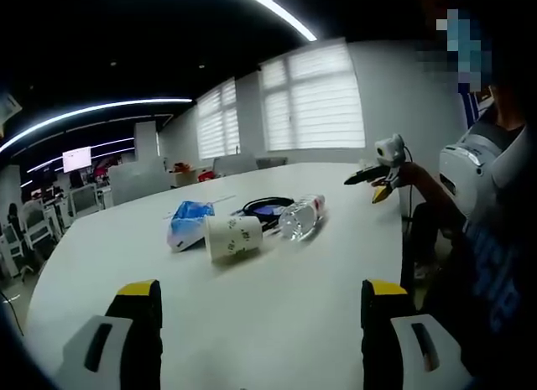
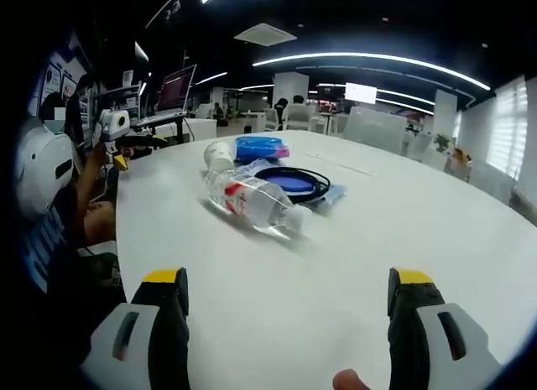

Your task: Arrange the tabletop items into an orderly group along one side of the table until the central work area is clear of visible clutter.

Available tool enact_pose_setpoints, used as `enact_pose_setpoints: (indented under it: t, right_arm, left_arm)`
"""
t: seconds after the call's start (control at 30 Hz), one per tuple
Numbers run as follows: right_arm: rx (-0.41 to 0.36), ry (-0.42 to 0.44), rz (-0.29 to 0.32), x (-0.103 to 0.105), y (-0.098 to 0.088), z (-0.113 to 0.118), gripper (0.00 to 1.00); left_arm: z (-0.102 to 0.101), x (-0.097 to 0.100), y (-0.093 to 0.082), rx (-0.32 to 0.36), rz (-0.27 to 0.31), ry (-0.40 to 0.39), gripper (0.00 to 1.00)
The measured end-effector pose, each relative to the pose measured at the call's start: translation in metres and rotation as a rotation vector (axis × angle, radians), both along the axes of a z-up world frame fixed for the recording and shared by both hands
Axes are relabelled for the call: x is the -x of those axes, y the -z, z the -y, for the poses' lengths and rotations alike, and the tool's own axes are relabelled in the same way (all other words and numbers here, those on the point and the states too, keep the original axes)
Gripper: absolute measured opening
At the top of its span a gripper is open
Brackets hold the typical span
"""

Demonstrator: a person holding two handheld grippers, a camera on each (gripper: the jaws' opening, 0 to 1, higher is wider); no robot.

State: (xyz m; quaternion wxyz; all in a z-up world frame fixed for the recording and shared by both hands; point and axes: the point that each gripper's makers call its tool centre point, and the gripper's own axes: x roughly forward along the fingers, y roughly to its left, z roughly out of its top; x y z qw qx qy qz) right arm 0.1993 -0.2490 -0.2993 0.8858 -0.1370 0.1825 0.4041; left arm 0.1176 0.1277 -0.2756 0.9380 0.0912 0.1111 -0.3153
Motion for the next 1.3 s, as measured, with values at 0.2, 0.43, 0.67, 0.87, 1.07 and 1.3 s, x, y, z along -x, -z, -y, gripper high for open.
enact_pose_setpoints:
  t: [0.2,0.43,0.67,0.87,1.07,1.3]
  right_arm:
    - [-0.005,-0.004,-0.002,0.000,0.002,-0.002,0.95]
    - [-0.011,-0.005,0.001,-0.003,0.002,-0.003,0.95]
    - [-0.020,-0.014,0.021,-0.005,-0.001,-0.006,0.95]
    - [-0.027,-0.010,0.021,-0.007,-0.002,-0.007,0.95]
    - [-0.042,-0.021,0.039,-0.007,-0.005,-0.010,0.95]
    - [-0.038,-0.020,0.032,-0.007,-0.004,-0.010,0.94]
  left_arm:
    - [0.004,-0.002,0.000,0.001,0.001,0.008,0.98]
    - [0.002,-0.003,0.000,0.005,0.001,0.004,0.98]
    - [0.003,-0.003,0.002,0.008,0.001,0.005,0.98]
    - [0.004,-0.005,0.002,0.012,0.002,0.007,0.97]
    - [0.004,-0.006,0.004,0.013,-0.004,0.002,0.97]
    - [0.003,-0.006,0.004,0.020,-0.002,-0.003,0.97]
